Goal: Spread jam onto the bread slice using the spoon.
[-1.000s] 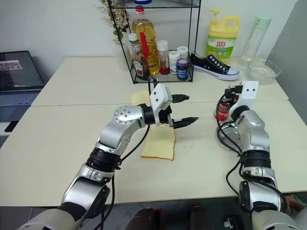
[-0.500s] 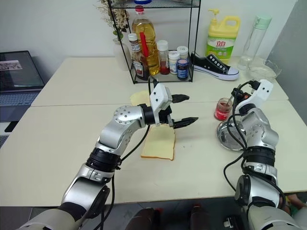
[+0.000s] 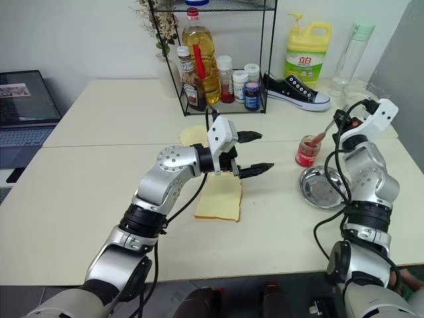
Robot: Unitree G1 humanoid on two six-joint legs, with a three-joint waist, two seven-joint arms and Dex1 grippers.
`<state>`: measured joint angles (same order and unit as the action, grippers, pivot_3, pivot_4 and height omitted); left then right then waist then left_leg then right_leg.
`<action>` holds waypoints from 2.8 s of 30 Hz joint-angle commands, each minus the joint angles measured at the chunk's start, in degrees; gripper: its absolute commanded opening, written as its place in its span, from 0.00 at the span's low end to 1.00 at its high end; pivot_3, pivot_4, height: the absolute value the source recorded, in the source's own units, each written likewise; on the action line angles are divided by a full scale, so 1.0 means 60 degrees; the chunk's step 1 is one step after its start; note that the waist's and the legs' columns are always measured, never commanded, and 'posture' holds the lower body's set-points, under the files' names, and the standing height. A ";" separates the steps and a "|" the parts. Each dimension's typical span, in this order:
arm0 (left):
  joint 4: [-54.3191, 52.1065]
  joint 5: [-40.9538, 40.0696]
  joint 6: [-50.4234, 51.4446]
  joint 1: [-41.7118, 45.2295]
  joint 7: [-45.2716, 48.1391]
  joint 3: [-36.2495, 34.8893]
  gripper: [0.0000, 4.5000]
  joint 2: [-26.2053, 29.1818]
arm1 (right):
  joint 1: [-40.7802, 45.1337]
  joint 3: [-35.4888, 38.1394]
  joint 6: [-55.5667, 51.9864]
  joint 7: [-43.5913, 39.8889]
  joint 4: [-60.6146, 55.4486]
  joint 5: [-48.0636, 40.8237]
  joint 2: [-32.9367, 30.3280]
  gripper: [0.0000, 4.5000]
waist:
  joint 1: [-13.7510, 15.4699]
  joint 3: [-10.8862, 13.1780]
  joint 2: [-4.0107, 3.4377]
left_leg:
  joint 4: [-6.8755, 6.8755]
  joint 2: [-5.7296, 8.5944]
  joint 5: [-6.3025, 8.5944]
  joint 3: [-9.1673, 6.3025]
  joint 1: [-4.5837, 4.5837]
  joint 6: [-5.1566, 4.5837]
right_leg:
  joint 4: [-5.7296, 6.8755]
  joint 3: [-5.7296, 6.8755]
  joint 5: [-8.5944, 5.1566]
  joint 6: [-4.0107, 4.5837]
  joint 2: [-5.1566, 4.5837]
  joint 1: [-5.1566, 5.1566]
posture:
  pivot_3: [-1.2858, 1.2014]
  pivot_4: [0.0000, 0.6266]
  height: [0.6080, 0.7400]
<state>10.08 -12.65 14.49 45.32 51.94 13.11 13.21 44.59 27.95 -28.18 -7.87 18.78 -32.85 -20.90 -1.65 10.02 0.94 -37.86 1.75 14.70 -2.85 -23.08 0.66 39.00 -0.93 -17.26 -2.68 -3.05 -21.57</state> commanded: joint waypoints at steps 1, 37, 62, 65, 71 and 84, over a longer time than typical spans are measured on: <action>-0.0038 -0.0115 -0.0207 0.0249 0.0067 -0.0237 1.00 -0.0007 | 0.0344 0.0175 0.0097 0.0042 -0.0467 -0.0179 -0.0254 0.00 | 0.0000 0.0000 0.0000 | 0.0000 0.0000 0.0000 0.0000 0.0000 0.0000 | 0.0000 -0.0001 0.0000 0.0000 0.0000 0.0000 | 0.52 0.24 1.00; -0.6733 -0.1932 0.3081 -0.7672 -0.1300 -0.3863 1.00 0.3928 | -0.0700 -0.5583 -0.1364 -0.1173 -0.4005 -0.0404 0.2588 0.00 | -0.0003 0.0000 -0.0038 | -0.0002 -0.0026 -0.0003 -0.0030 -0.0090 0.0006 | 0.0020 -0.0006 0.0003 0.0006 0.0000 -0.0106 | 0.52 0.24 1.00; -0.7125 -0.2248 0.3023 -0.8304 -0.1924 -0.3714 1.00 0.3710 | -0.2266 -0.7812 0.1232 -0.3893 -0.2690 0.3032 0.2579 0.00 | -0.0006 -0.0002 -0.0034 | 0.0001 -0.0026 -0.0005 -0.0034 -0.0070 0.0016 | 0.0020 0.0003 0.0005 0.0009 0.0002 -0.0098 | 0.52 0.24 1.00; -0.6969 -0.2217 0.3007 -0.8095 -0.1872 -0.3636 1.00 0.3728 | -0.2083 -0.7486 0.1316 -0.3845 -0.2528 0.3098 0.2487 0.00 | -0.0002 -0.0002 -0.0034 | 0.0000 -0.0026 -0.0005 -0.0035 -0.0066 0.0016 | 0.0019 0.0003 0.0005 0.0009 0.0002 -0.0092 | 0.52 0.24 1.00; -0.6691 -0.2194 0.2954 -0.7750 -0.1758 -0.3454 1.00 0.3754 | -0.1680 -0.6850 0.1050 -0.3721 -0.2598 0.2938 0.2334 0.00 | 0.0027 -0.0002 -0.0034 | -0.0001 -0.0021 -0.0009 -0.0039 -0.0066 0.0023 | 0.0019 0.0005 0.0005 0.0010 0.0001 -0.0089 | 0.52 0.24 1.00; -0.5988 -0.2119 0.2729 -0.6897 -0.1434 -0.3225 1.00 0.3926 | -0.1951 -0.6518 0.0840 -0.3698 -0.2681 0.3055 0.2286 0.00 | 0.0011 -0.0002 -0.0034 | 0.0002 -0.0021 -0.0009 -0.0033 -0.0066 0.0022 | 0.0018 0.0005 0.0005 0.0010 0.0002 -0.0090 | 0.52 0.24 1.00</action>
<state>-25.14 -25.33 32.03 3.15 43.14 -6.23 36.23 33.01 -11.89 -24.10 -30.04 3.68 -15.03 -7.09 -1.58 10.00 0.74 -37.85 1.62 14.65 -3.06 -23.47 0.80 39.12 -0.90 -17.23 -2.62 -3.04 -22.11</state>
